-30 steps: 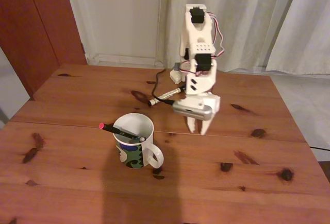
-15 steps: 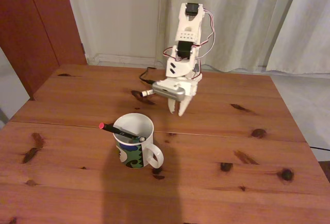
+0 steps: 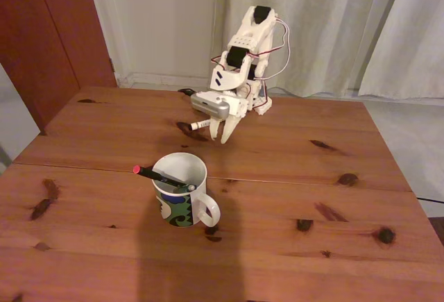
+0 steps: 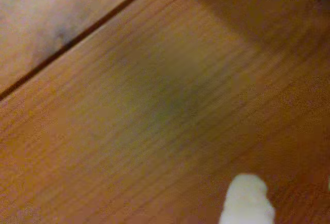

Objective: Clean up the desk and place the pens and markers into the cup

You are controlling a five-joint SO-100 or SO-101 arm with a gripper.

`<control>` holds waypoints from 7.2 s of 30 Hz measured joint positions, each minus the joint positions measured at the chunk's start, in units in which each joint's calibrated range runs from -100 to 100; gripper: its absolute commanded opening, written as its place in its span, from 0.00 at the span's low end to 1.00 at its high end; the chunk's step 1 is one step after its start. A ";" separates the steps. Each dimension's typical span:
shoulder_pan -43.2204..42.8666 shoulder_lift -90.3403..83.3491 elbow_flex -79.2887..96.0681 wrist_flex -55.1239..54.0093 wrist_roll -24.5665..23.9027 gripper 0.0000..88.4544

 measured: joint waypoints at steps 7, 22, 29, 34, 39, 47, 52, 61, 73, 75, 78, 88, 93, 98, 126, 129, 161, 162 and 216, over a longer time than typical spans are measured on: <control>4.99 -6.44 2.55 0.08 1.42 0.14; 11.81 -14.07 2.63 17.34 2.39 0.14; 13.42 -17.71 -2.97 30.86 3.03 0.14; 13.49 -18.56 -3.14 33.26 3.08 0.14; 15.47 -18.56 -3.14 33.26 3.08 0.14; 18.70 -18.56 -0.34 33.18 5.42 0.14; 20.68 -18.56 1.53 33.18 7.47 0.14; 22.59 -18.56 3.06 33.18 9.62 0.14; 22.81 -18.73 11.38 22.40 9.72 0.14; 22.81 -18.73 11.46 22.23 9.87 0.14; 22.81 -18.73 11.55 22.07 10.16 0.11; 22.22 -18.64 11.55 21.90 10.94 0.01; 22.15 -18.64 11.55 21.90 10.94 0.01; 17.46 -18.39 7.13 21.73 11.09 0.01; 1.32 28.22 -51.21 11.12 -4.10 0.01; 1.32 33.73 -55.80 8.21 -5.32 0.01; -2.27 43.56 -82.12 7.22 -12.65 0.01; -2.20 44.07 -82.12 6.64 -12.89 0.01; -1.47 59.32 -90.36 -10.20 -6.30 0.01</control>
